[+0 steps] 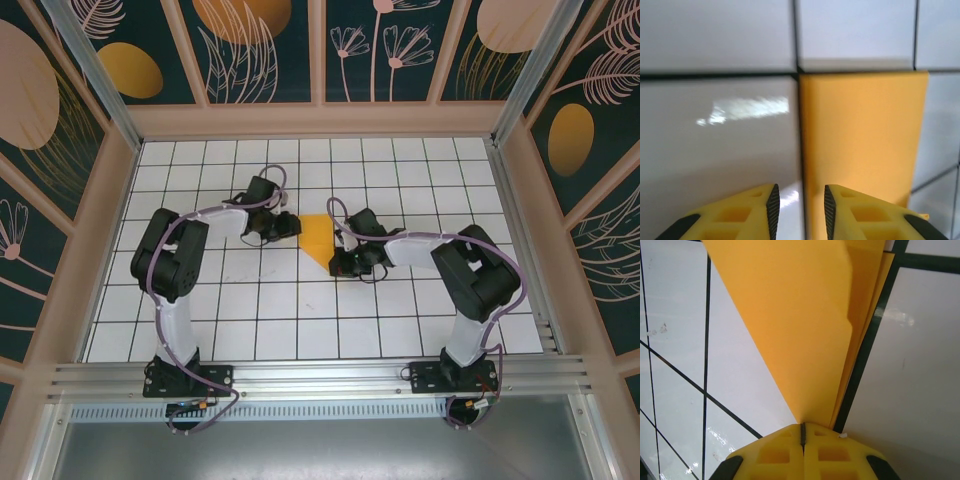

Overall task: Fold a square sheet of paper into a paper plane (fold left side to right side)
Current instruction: Third fold the triangle at the center of the table, then fourth fold the wing at the center of the table.

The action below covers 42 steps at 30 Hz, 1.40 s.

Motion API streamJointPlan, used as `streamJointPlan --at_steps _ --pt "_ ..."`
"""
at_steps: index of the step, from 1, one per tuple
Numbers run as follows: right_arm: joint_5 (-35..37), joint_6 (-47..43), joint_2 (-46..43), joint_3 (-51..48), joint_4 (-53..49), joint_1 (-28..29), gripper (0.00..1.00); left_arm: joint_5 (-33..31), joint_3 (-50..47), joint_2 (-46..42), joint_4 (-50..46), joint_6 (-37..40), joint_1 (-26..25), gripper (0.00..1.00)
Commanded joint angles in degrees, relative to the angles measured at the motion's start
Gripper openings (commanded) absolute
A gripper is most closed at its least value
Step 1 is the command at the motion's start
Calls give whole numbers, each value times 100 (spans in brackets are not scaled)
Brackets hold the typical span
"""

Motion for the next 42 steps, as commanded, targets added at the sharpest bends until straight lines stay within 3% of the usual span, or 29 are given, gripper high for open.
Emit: streamJointPlan --at_steps 1,10,13,18,27,33,42 --pt "365 -9 18 -306 -518 36 1 -377 115 -446 -288 223 147 35" --pt "39 -247 -895 -69 -376 -341 26 546 -867 -1238 403 -156 159 51" --pt "-6 -416 -789 119 -358 -448 37 836 -1142 -1388 661 -334 159 55" --pt "-199 -553 -293 592 -265 -640 43 1170 -1482 -1390 948 -529 151 59" --pt "39 -654 447 1094 -379 -659 40 1463 -1615 -1190 1273 -732 65 60" --pt "186 -618 550 1062 -363 -694 33 1522 -1423 -955 1286 -761 -123 61" --pt "170 -602 552 1006 -330 -704 31 1455 -1217 -635 1315 -873 -354 60"
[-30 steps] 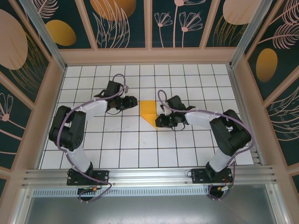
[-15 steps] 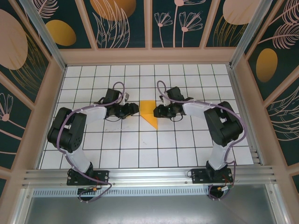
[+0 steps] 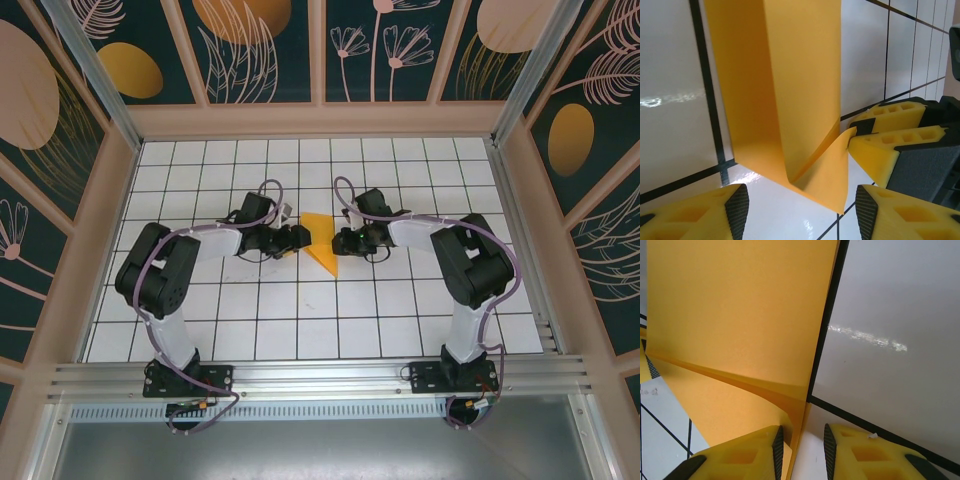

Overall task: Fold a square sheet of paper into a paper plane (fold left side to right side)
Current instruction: Fourth fold the wing at the center of the table.

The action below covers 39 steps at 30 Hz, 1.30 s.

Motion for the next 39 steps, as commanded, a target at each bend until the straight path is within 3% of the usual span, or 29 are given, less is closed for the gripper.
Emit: streamJointPlan --at_steps 1,10,13,16,20,25,29,39 --pt "34 -38 65 73 -8 -55 31 79 137 148 129 -110 -75 59" --pt "168 -90 -61 34 1 -45 31 24 573 305 113 -205 -185 36" --pt "504 -125 -419 -111 89 -47 32 -1 618 267 87 -225 -192 23" --pt "874 -179 -908 -306 184 -15 38 5 619 224 69 -247 -201 15" --pt "1446 -368 -1260 -393 68 316 46 -2 617 193 49 -261 -219 13" --pt "2301 -454 -1220 -415 114 1064 49 -36 619 156 -1 -259 -230 13" --pt "2595 -368 -1029 -379 279 1496 52 -46 636 156 -53 -264 -236 13" --pt "3191 -363 -518 -218 153 1781 54 -55 671 151 -125 -270 -236 13"
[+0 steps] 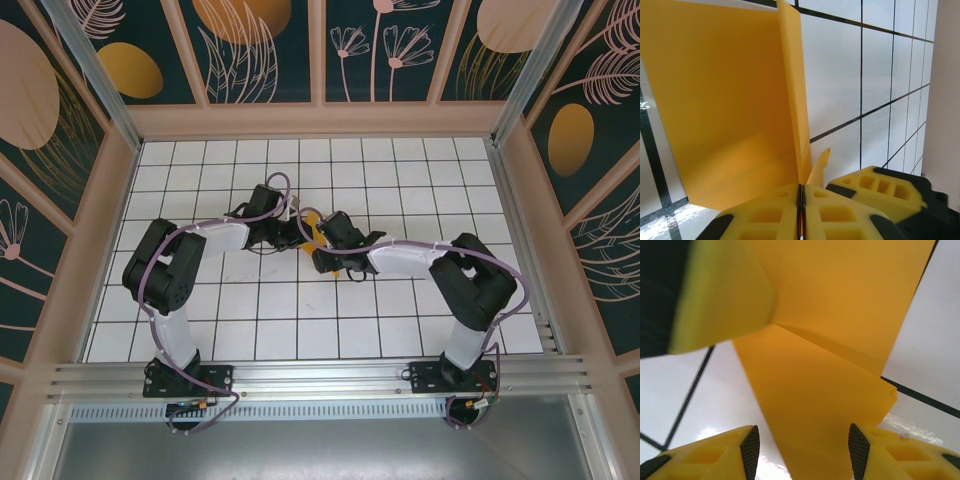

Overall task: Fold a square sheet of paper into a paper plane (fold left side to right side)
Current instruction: Fourth fold the wing at the center of the table.

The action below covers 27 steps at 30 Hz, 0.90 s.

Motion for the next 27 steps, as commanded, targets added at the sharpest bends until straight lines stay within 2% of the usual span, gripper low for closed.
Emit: streamJointPlan --at_steps 1,9,17,21,27 --pt "285 -31 128 119 -29 65 53 -33 153 -52 -101 -17 -44 14" --pt "317 -38 232 117 -47 138 53 -54 198 -38 -152 -23 -44 15" --pt "307 -33 260 126 -73 162 43 -95 221 -77 -214 36 -44 20" --pt "249 -28 283 114 -66 164 35 -209 288 -169 -382 172 -35 25" --pt "-3 17 294 38 52 114 26 -294 320 -406 -574 305 126 40"
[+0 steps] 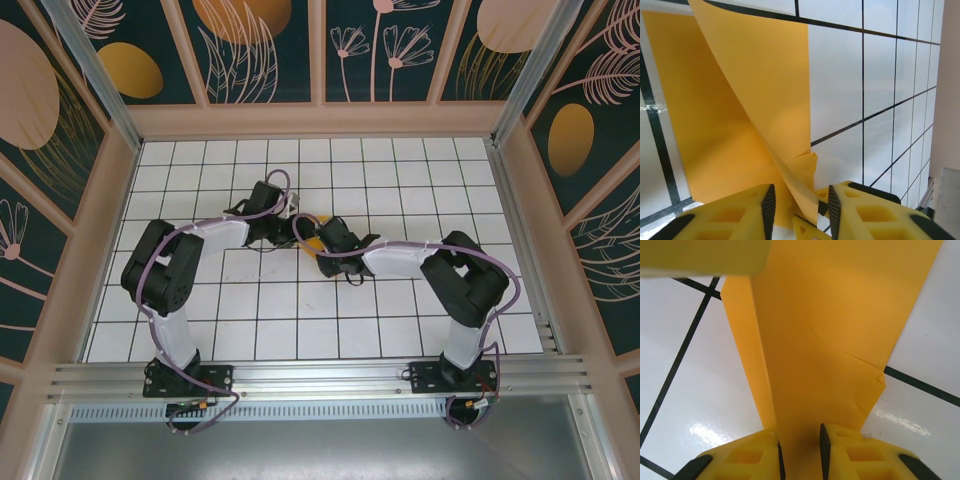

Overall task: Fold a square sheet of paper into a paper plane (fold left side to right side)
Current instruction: Fourth fold the wing at the center of the table.

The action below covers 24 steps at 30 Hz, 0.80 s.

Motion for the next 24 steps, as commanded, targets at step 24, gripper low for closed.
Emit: streamJointPlan --at_steps 24 --pt "-2263 660 -411 -880 1411 -886 16 340 -326 -362 213 114 297 42"
